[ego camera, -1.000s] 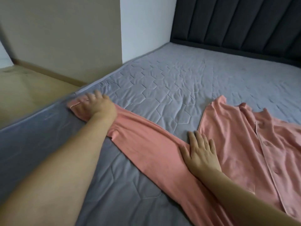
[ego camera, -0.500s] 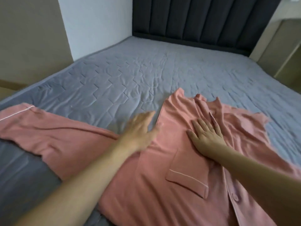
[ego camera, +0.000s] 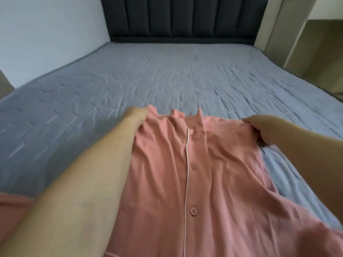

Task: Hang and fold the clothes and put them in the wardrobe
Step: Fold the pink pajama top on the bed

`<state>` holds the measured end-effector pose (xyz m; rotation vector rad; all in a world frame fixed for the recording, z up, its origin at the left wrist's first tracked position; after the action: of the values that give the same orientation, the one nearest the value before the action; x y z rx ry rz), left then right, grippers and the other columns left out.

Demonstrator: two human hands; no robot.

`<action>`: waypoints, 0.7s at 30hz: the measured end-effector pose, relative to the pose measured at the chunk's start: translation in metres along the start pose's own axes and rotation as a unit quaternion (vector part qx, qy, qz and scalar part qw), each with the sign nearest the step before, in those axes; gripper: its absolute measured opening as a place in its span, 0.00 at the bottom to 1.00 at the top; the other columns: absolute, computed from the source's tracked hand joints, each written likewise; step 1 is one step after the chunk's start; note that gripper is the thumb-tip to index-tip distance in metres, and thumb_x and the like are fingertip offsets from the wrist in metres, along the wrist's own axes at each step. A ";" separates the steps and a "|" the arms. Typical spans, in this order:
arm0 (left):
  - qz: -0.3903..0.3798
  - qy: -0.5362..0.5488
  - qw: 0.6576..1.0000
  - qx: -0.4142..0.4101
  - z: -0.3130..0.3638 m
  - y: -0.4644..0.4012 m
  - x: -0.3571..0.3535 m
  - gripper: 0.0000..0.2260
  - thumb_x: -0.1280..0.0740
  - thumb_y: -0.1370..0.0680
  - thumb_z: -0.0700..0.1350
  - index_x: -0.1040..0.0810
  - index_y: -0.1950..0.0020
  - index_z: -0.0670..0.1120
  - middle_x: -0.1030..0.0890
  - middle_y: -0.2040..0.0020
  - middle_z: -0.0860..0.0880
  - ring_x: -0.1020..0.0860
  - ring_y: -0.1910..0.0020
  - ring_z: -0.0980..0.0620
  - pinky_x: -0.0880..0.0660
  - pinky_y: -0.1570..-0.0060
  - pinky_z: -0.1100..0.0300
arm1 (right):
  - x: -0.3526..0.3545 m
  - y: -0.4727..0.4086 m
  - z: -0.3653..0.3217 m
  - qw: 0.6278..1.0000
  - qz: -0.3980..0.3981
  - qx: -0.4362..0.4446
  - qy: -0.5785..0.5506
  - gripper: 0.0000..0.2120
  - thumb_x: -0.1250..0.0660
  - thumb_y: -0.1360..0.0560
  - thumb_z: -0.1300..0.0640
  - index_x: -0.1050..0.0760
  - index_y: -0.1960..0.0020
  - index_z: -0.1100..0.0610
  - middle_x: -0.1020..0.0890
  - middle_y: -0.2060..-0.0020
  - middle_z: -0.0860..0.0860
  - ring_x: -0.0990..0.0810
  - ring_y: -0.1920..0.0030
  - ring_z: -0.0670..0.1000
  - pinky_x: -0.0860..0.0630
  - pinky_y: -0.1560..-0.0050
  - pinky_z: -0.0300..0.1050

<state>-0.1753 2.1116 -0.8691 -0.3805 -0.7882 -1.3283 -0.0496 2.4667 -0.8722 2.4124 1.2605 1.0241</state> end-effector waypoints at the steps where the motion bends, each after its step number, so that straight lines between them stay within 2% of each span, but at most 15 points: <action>1: 0.001 -0.020 1.000 -0.003 0.004 -0.006 -0.005 0.28 0.37 0.23 0.58 0.27 0.31 0.39 0.24 0.33 0.38 0.24 0.36 0.41 0.27 0.37 0.52 | 0.001 -0.008 -0.007 1.000 -0.017 0.003 -0.009 0.14 0.36 0.21 0.52 0.32 0.64 0.55 0.31 0.69 0.52 0.33 0.71 0.52 0.32 0.68 0.40; 3: 0.021 -0.041 0.999 -0.025 0.014 -0.017 -0.011 0.23 0.37 0.21 0.53 0.26 0.31 0.40 0.25 0.32 0.38 0.25 0.35 0.41 0.28 0.36 0.52 | 0.002 -0.023 -0.025 0.999 -0.021 0.016 -0.030 0.14 0.38 0.19 0.57 0.33 0.64 0.56 0.33 0.69 0.53 0.34 0.71 0.51 0.31 0.69 0.41; 5: 0.104 -0.031 0.992 -0.058 0.022 -0.029 -0.002 0.18 0.38 0.20 0.47 0.25 0.33 0.41 0.25 0.32 0.38 0.26 0.34 0.39 0.29 0.37 0.51 | 0.008 -0.039 -0.042 0.996 -0.010 0.026 -0.088 0.13 0.41 0.19 0.60 0.34 0.63 0.57 0.33 0.67 0.53 0.34 0.69 0.50 0.31 0.65 0.45; 8: 0.242 0.011 0.969 -0.054 0.025 -0.037 0.022 0.16 0.43 0.19 0.46 0.29 0.35 0.41 0.25 0.35 0.36 0.26 0.36 0.36 0.30 0.39 0.47 | 0.021 -0.052 -0.062 0.979 0.046 0.102 -0.170 0.11 0.44 0.22 0.64 0.32 0.62 0.56 0.30 0.66 0.52 0.31 0.69 0.50 0.27 0.74 0.39; 9: 0.264 0.013 0.963 -0.048 0.025 -0.039 0.026 0.15 0.44 0.19 0.47 0.31 0.35 0.40 0.25 0.35 0.35 0.27 0.36 0.35 0.30 0.39 0.47 | 0.023 -0.053 -0.067 0.971 0.080 0.132 -0.183 0.08 0.44 0.24 0.64 0.29 0.59 0.57 0.29 0.65 0.51 0.30 0.67 0.50 0.25 0.72 0.38; 11: 0.277 0.010 0.960 -0.048 0.019 -0.041 0.026 0.15 0.45 0.18 0.46 0.34 0.35 0.40 0.25 0.35 0.34 0.26 0.37 0.34 0.30 0.40 0.45 | 0.025 -0.056 -0.069 0.944 0.159 0.196 -0.211 0.14 0.48 0.28 0.64 0.28 0.49 0.52 0.26 0.62 0.50 0.26 0.60 0.52 0.25 0.58 0.45; 13: 0.283 -0.013 0.957 -0.066 0.014 -0.039 0.020 0.14 0.46 0.19 0.46 0.35 0.36 0.41 0.24 0.38 0.34 0.25 0.39 0.33 0.30 0.43 0.44 | 0.026 -0.057 -0.062 0.931 0.184 0.245 -0.199 0.18 0.49 0.31 0.64 0.30 0.48 0.49 0.25 0.59 0.50 0.26 0.55 0.54 0.29 0.57 0.47; 14: 0.274 -0.052 0.958 -0.072 0.011 -0.039 0.014 0.14 0.45 0.19 0.47 0.36 0.36 0.41 0.23 0.38 0.34 0.25 0.39 0.33 0.30 0.43 0.44 | 0.026 -0.060 -0.056 0.935 0.188 0.238 -0.184 0.18 0.48 0.33 0.63 0.31 0.48 0.49 0.24 0.57 0.51 0.25 0.54 0.54 0.29 0.58 0.48; 16: 0.194 -0.181 0.963 -0.055 -0.001 -0.042 -0.002 0.22 0.42 0.22 0.55 0.35 0.33 0.43 0.26 0.34 0.36 0.28 0.34 0.35 0.33 0.38 0.44 | 0.022 -0.072 -0.037 0.964 0.152 0.168 -0.138 0.13 0.43 0.33 0.59 0.32 0.50 0.52 0.23 0.54 0.56 0.24 0.60 0.56 0.26 0.62 0.49; 17: 0.144 -0.238 0.960 -0.027 -0.008 -0.044 -0.010 0.27 0.43 0.24 0.61 0.34 0.31 0.45 0.28 0.32 0.37 0.32 0.32 0.36 0.36 0.35 0.44 | 0.019 -0.076 -0.025 0.982 0.110 0.127 -0.087 0.07 0.42 0.31 0.56 0.32 0.53 0.54 0.24 0.59 0.57 0.26 0.66 0.55 0.26 0.67 0.47; 18: 0.115 -0.268 0.956 -0.005 -0.013 -0.043 -0.015 0.31 0.46 0.26 0.65 0.33 0.30 0.46 0.31 0.30 0.38 0.34 0.30 0.37 0.38 0.34 0.43 | 0.016 -0.078 -0.017 0.991 0.070 0.099 -0.053 0.08 0.43 0.29 0.51 0.33 0.57 0.56 0.26 0.64 0.57 0.29 0.70 0.55 0.30 0.69 0.45; 19: 0.119 -0.279 0.953 -0.007 -0.014 -0.040 -0.016 0.32 0.47 0.27 0.65 0.31 0.30 0.47 0.31 0.30 0.38 0.35 0.31 0.38 0.40 0.34 0.42 | 0.016 -0.079 -0.015 0.995 0.047 0.090 -0.015 0.13 0.45 0.27 0.47 0.33 0.58 0.57 0.28 0.65 0.57 0.30 0.70 0.55 0.31 0.67 0.44; 20: 0.154 -0.283 0.945 -0.055 -0.010 -0.038 -0.016 0.32 0.47 0.28 0.63 0.29 0.32 0.46 0.31 0.31 0.39 0.35 0.31 0.39 0.41 0.34 0.41 | 0.017 -0.081 -0.017 0.994 0.046 0.097 0.030 0.17 0.47 0.25 0.44 0.31 0.57 0.58 0.28 0.63 0.58 0.29 0.68 0.55 0.31 0.64 0.44; 21: 0.205 -0.293 0.922 -0.150 -0.003 -0.037 -0.017 0.30 0.46 0.29 0.60 0.28 0.33 0.46 0.31 0.31 0.40 0.35 0.31 0.40 0.43 0.34 0.40 | 0.019 -0.080 -0.022 0.991 0.045 0.105 0.068 0.18 0.46 0.24 0.44 0.30 0.57 0.59 0.27 0.64 0.58 0.29 0.70 0.55 0.31 0.65 0.43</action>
<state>-0.2108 2.1132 -0.8897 -1.1633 -0.9274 -0.9350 -0.1076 2.5278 -0.8867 2.6175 1.3787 1.1526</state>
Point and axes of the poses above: each hand's wrist, its own y-axis away from the middle knuckle, its own x-axis out of the back of the hand, z = x × y, the point moved 3 cm from there along -y, towards the middle knuckle
